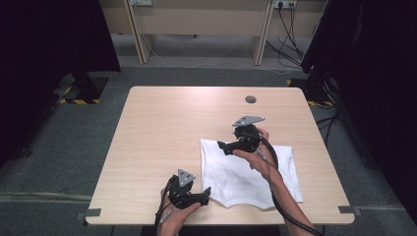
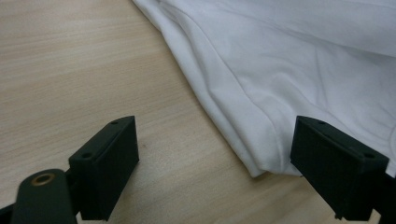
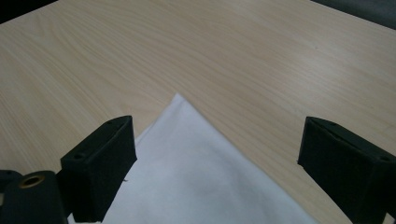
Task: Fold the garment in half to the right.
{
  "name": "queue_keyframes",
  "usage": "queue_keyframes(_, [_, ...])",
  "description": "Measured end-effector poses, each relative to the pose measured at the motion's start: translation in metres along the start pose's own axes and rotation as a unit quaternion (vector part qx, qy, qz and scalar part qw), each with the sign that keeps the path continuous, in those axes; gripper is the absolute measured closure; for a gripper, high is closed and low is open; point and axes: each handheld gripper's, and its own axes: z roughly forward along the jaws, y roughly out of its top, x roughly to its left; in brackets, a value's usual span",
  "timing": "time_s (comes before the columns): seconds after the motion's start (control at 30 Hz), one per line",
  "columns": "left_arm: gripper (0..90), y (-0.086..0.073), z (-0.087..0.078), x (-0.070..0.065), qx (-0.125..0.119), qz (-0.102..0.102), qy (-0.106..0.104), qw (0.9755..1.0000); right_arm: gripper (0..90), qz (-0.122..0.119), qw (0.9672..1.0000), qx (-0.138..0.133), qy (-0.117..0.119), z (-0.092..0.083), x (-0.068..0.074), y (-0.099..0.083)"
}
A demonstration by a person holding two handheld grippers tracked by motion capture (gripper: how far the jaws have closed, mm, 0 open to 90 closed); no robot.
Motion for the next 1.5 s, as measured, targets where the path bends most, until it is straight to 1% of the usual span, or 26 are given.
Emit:
queue_keyframes(0.2, [15.3, 0.002, 0.001, -0.003, 0.001, 0.003, -0.002, 1.0000, 12.3, -0.004, 0.9999, 0.010, 0.003, 0.012, 0.004, 0.009])
queue_keyframes(0.33, [16.1, 0.002, 0.002, -0.003, 0.002, 0.001, -0.003, 1.0000, 12.9, -0.006, 0.9998, 0.020, 0.005, 0.022, 0.006, 0.011])
queue_keyframes(0.4, [16.4, 0.003, 0.003, -0.003, 0.001, -0.001, -0.002, 1.0000, 13.0, -0.004, 0.9997, 0.023, 0.010, 0.028, 0.006, 0.011])
queue_keyframes(0.6, [17.1, 0.003, 0.003, -0.004, 0.001, 0.000, -0.001, 1.0000, 13.2, -0.001, 0.9995, 0.030, 0.006, 0.042, 0.004, 0.012])
queue_keyframes(0.77, [17.6, 0.004, 0.003, -0.005, -0.001, -0.004, -0.002, 1.0000, 13.6, -0.002, 0.9995, 0.032, 0.008, 0.055, 0.003, 0.012])
queue_keyframes(1.03, [18.1, 0.004, 0.005, -0.009, 0.001, -0.002, -0.005, 1.0000, 16.5, -0.003, 0.9993, 0.035, 0.011, 0.075, 0.006, 0.006])
queue_keyframes(1.13, [17.8, 0.004, 0.005, -0.010, 0.001, -0.003, -0.006, 1.0000, 17.0, 0.003, 0.9992, 0.038, 0.010, 0.080, 0.006, 0.004])
queue_keyframes(1.33, [17.5, 0.006, 0.006, -0.014, 0.000, -0.004, -0.008, 1.0000, 18.0, 0.002, 0.9991, 0.040, 0.014, 0.088, 0.009, 0.004])
queue_keyframes(1.4, [18.2, 0.006, 0.007, -0.015, 0.003, 0.000, -0.006, 1.0000, 18.5, 0.000, 0.9991, 0.039, 0.016, 0.091, 0.010, 0.005])
queue_keyframes(1.47, [19.2, 0.006, 0.009, -0.016, 0.005, 0.006, -0.005, 1.0000, 19.0, 0.003, 0.9990, 0.041, 0.016, 0.093, 0.011, 0.005])
queue_keyframes(1.5, [19.8, 0.006, 0.008, -0.017, 0.006, 0.012, -0.003, 0.9999, 19.6, 0.003, 0.9990, 0.041, 0.016, 0.094, 0.011, 0.005])
